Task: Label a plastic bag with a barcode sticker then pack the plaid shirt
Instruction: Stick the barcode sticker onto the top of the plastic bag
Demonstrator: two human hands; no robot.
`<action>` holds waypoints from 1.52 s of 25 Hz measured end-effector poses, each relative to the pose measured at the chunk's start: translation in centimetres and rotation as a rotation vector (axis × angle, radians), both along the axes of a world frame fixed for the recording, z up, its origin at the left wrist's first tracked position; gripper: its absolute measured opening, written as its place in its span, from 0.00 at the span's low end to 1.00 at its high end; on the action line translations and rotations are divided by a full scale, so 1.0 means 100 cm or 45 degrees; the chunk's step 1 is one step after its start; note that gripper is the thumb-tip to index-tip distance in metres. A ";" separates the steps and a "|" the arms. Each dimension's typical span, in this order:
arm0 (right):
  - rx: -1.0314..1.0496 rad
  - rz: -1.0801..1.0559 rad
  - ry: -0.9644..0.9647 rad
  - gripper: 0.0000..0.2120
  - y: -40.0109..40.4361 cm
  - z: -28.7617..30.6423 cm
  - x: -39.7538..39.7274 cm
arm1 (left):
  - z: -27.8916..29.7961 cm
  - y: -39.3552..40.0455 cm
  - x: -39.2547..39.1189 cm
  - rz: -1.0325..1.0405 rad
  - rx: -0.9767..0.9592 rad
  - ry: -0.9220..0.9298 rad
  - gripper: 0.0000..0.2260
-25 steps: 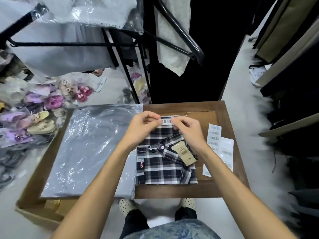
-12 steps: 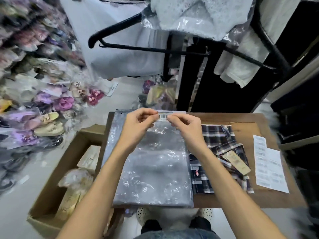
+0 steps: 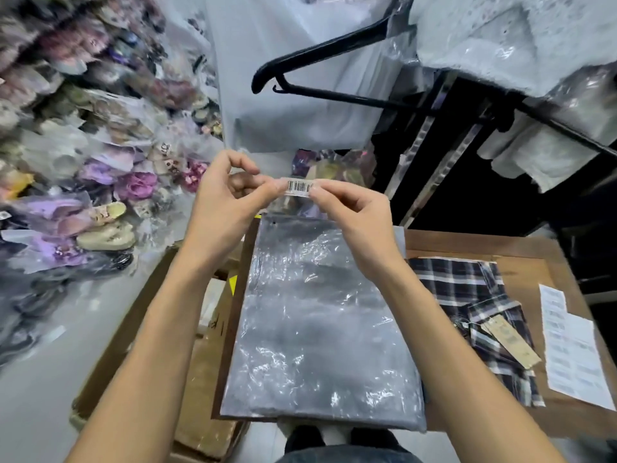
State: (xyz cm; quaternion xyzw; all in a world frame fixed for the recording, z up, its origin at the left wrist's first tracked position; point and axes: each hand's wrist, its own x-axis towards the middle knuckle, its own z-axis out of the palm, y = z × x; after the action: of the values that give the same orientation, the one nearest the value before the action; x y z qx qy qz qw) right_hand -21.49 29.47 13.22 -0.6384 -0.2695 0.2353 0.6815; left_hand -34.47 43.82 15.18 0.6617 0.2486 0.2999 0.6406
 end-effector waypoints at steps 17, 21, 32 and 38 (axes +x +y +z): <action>-0.489 -0.100 0.147 0.10 0.104 -0.152 0.034 | -0.172 0.102 0.046 0.070 -0.204 0.536 0.19; -0.652 -0.159 0.184 0.12 0.121 -0.189 0.041 | -0.218 0.113 0.053 0.030 -0.179 0.609 0.16; -0.824 -0.199 0.202 0.15 0.121 -0.215 0.032 | -0.246 0.111 0.051 0.017 -0.055 0.842 0.15; -0.865 -0.231 0.196 0.14 0.110 -0.215 0.017 | -0.223 0.090 0.039 0.070 0.037 0.947 0.18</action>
State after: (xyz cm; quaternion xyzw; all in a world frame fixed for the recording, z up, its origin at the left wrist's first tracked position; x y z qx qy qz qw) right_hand -19.81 40.45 -8.27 -0.8303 -0.0660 0.2972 0.4668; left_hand -30.53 52.82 -7.13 0.7276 0.4778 0.0596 0.4886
